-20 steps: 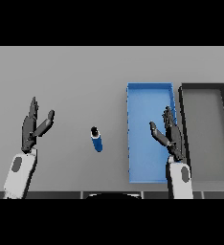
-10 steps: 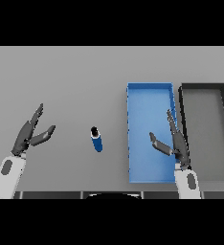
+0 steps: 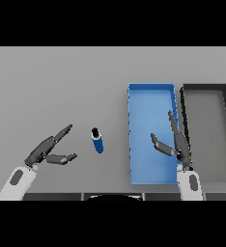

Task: Pick up the blue pipe and place it into the blue bin.

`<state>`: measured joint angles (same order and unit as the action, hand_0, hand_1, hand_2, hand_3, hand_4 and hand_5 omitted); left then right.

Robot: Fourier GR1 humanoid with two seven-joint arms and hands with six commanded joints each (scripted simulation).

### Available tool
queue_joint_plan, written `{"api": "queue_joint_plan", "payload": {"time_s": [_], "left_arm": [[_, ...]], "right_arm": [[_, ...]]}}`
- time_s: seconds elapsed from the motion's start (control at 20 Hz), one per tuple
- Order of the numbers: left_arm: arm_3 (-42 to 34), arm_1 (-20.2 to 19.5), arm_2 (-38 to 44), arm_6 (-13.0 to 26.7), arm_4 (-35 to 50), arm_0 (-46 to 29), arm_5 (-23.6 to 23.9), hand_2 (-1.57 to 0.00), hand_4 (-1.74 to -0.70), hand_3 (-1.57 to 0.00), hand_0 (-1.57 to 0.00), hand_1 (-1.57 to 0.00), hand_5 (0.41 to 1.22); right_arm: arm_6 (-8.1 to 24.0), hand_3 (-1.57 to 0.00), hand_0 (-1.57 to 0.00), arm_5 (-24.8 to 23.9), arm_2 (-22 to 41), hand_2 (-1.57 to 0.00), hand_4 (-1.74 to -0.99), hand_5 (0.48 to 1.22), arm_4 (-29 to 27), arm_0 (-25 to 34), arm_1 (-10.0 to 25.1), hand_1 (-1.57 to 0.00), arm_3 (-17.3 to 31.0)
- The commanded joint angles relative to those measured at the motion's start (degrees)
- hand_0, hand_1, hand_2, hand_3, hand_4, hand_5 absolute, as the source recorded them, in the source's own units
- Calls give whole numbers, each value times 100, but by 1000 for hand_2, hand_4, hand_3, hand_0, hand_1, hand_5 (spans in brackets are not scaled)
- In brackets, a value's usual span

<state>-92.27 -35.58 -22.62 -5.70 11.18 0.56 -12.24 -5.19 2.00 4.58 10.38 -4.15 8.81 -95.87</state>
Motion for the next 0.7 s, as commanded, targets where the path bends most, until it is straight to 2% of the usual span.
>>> {"api": "queue_joint_plan", "payload": {"time_s": [0.0,0.2,0.25,0.55,0.65], "left_arm": [[-46,47,-90,77,-58,-6,4,1,-1132,1,1,1,475],[63,453,-456,254,-328,117,27,1,-1144,1,1,1,452],[129,560,-476,219,-343,177,46,1,-1146,1,1,1,451],[724,1367,-684,154,-610,665,274,1,-1150,1,1,1,460],[929,1551,-741,78,-693,757,304,1,-1134,1,1,1,459]], "right_arm": [[24,1,1,19,-36,1,-1182,618,-45,-5,22,1,5],[22,1,1,-47,9,1,-1205,618,1,24,-84,1,29],[-108,1,1,-6,-9,1,-1213,625,-30,-18,-55,1,51],[171,1,1,-38,21,1,-1202,621,-6,14,-108,1,-39],[59,1,1,-4,21,1,-1210,631,-28,-65,-68,1,-149]]}}
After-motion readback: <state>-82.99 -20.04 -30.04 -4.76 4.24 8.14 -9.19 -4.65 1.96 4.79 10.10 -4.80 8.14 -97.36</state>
